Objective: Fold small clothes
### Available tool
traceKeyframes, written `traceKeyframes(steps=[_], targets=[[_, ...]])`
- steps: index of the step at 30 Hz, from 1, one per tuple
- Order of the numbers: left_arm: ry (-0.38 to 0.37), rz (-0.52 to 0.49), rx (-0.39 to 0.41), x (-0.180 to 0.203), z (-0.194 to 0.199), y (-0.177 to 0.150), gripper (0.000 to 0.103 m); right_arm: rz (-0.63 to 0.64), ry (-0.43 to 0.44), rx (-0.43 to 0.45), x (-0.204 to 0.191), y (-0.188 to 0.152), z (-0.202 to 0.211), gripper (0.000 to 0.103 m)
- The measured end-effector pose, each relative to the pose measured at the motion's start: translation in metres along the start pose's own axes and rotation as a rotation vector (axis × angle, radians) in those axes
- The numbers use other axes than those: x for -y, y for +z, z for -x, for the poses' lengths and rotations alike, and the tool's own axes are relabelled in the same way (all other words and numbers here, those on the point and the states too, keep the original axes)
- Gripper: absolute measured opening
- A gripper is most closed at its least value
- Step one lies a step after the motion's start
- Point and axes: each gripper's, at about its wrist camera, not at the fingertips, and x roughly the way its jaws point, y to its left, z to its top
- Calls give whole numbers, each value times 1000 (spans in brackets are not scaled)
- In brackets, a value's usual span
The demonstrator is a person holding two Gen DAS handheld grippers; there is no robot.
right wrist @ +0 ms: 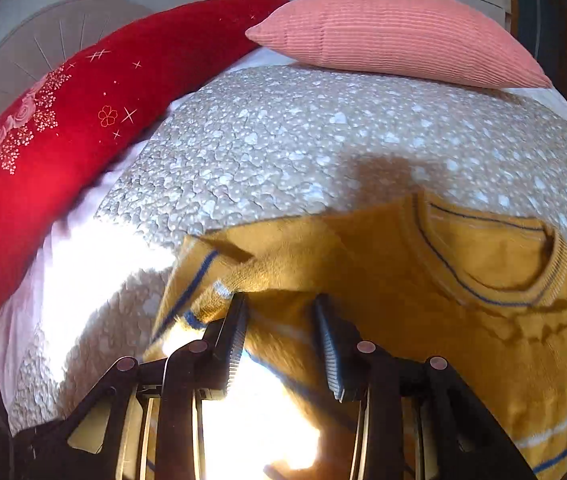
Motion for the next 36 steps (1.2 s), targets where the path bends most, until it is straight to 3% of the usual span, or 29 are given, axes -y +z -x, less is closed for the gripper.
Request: traceKeyframes(steps=[4,6,9,11,13,16,19,20,22,25,27,28,29,31,34,36], targets=[[-21,15,-5,-2,-1,2,1,120,-32,-70,-38,16,-27,40],[-36,29,-6,-5,-1,2,1,115,25,-71,-45,21,-21,38],[-50,44,-6,-7,0,1,1,0,109,18,-28,17,21,38],[-46,43,-3,-6,1,0,1,-52,119,70,-6,0,55,38],[-33,31,1,-2,4,-4,4,-77,70,111,26,-23,92,40],[-10,0,19,6,13,-4,23,-136,-44,140,92,-66,143,40],[61,-37,142,17,42,-7,43,-209,-142,139,154,-114,185,40],[61,-43,179,20,50,-6,52,-230,-150,127,170,-129,195,40],[46,-42,223,23,61,-5,60,-275,-134,102,195,-157,206,40],[38,-50,219,25,62,-3,61,-346,-58,71,221,-188,204,40],[58,-63,204,25,58,-4,61,-370,-100,40,237,-199,195,36],[71,-65,196,26,56,-5,61,-361,-155,29,243,-200,191,36],[74,-66,187,25,55,-5,61,-345,-233,29,247,-200,192,41],[60,-59,170,21,52,-5,61,-331,-446,45,252,-196,201,50],[39,-58,149,19,47,-5,68,-345,-484,84,251,-192,220,50],[20,-71,126,22,43,-6,70,-325,-380,108,239,-191,234,51]])
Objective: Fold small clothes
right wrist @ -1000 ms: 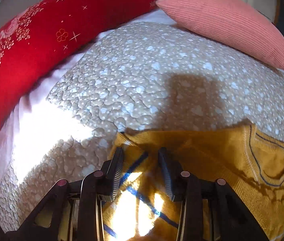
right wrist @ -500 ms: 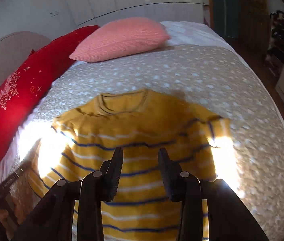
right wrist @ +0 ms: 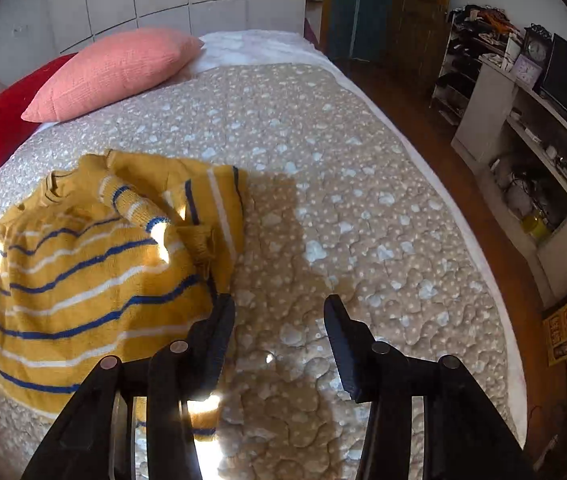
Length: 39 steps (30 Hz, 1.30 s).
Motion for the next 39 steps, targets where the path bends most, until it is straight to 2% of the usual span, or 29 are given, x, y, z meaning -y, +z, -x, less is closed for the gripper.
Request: traceKeyframes(steps=[1,4,9,10,11,13,17,19,20,21,23,25,26,27,28,29,31,34,36,39], targets=[[-11,-8,-8,2,-2,-1,70,-9,69,-7,-2,-3,7,53],[-13,-47,-21,12,-5,-4,70,-25,91,-12,-2,-20,14,61],[-19,-43,-31,12,-6,-6,70,-17,178,-66,-8,-56,-6,59],[-17,-33,-33,10,-6,-6,70,-17,213,-76,-10,-57,-9,35],[-17,-22,-36,8,-7,-5,70,-26,267,-102,-11,-55,-13,15],[-17,1,-44,3,-7,-5,70,-14,247,-95,-13,-47,-7,10],[-11,27,-47,-3,-6,-4,70,71,49,-61,-4,-30,3,10],[-10,29,-54,-3,-8,-4,70,102,-80,-66,-5,-26,3,11],[-12,27,-58,-2,-8,-4,71,101,-95,-58,-5,-26,6,13],[-14,22,-63,0,-10,-5,72,84,-78,-42,-5,-26,12,15],[-10,11,-76,2,-15,-7,80,27,-41,19,-6,-27,28,20],[-11,12,-98,3,-21,-10,80,21,17,69,-20,-25,40,35],[-17,13,-102,3,-23,-11,76,36,56,79,-32,-21,43,36],[-27,17,-96,2,-22,-11,66,56,94,83,-49,-18,43,38],[-41,27,-100,0,-22,-11,32,80,137,83,-66,-14,44,43],[-71,46,-121,-3,-23,-10,17,105,179,76,-85,-11,43,47],[-126,106,-142,-12,-25,-10,17,146,268,57,-127,-6,35,59],[-157,134,-142,-19,-18,-8,17,199,382,0,-194,-1,18,60],[-146,154,-111,-28,-7,-3,18,242,424,-31,-238,-2,4,60],[-109,210,-40,-53,11,7,42,311,450,-101,-298,-5,-21,64]])
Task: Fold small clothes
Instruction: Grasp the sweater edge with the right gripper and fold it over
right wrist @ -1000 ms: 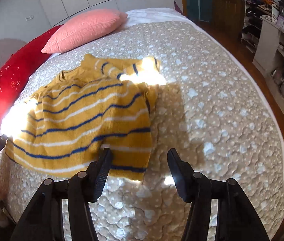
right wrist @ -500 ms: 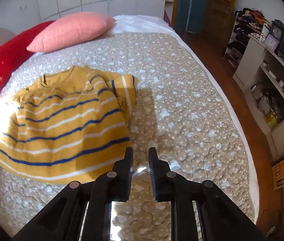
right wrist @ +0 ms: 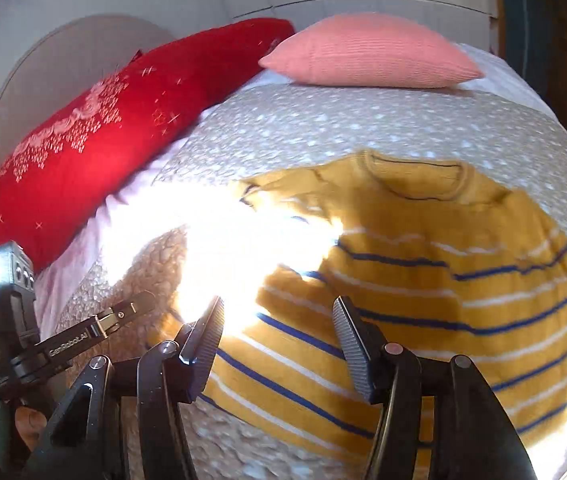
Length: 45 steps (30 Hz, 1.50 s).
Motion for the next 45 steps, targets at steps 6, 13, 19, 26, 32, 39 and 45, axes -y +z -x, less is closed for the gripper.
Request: traceKeyframes(steps=[6,13,19,26,32,39,45], targets=[[58,121,59,-47,17,20,50,35,-110,-65,-49,21,-73,77],[40,167,17,-56,6,18,50,260,-498,-101,-77,15,-120,60],[50,118,13,-39,1,13,50,265,-472,-65,-69,17,-99,17],[42,82,-2,-19,0,1,51,-26,-264,126,54,28,32,16],[10,-13,-53,37,-18,-24,52,-322,-191,214,212,-20,104,15],[10,-225,-197,120,-45,-73,52,-589,105,280,325,-93,103,17],[16,-328,-183,169,-43,-79,61,-613,74,321,343,-116,124,35]])
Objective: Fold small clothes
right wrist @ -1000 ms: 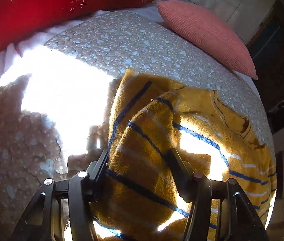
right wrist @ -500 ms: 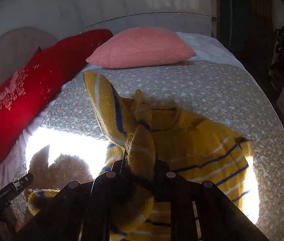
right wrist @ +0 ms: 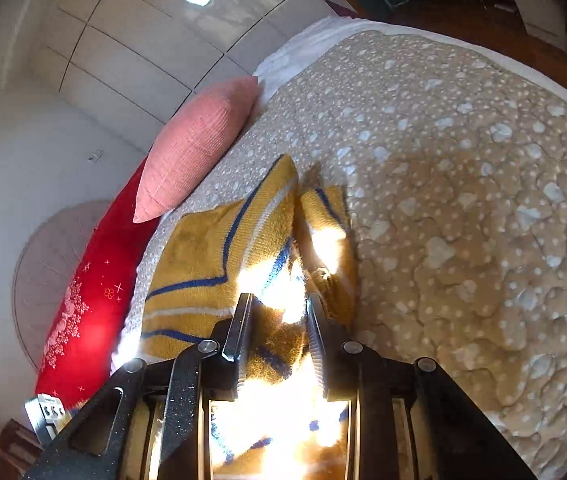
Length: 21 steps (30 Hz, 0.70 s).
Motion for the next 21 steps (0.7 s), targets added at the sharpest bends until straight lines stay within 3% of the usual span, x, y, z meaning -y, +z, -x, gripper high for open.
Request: traceKeyframes(steps=[3,7,10,12,14,16,18,21], targets=[[21,-33,26,13,5,-3,65,100,-116,68,-15,0,26,38],[45,-58,5,28,-8,-6,65,197,44,114,-50,-2,61,37],[49,-54,-14,37,-12,-9,65,327,124,53,-91,-15,55,36],[53,-55,-4,41,-9,-9,65,389,118,-18,-110,-27,33,36],[55,-60,11,44,-4,-6,65,409,32,-98,-105,-40,8,35],[48,-62,23,45,1,-1,70,377,-60,-154,-77,-49,-10,17],[39,-56,39,44,2,5,80,298,-29,-153,-44,-54,-12,7],[25,-62,53,44,-5,17,85,242,28,-125,-31,-54,6,8]])
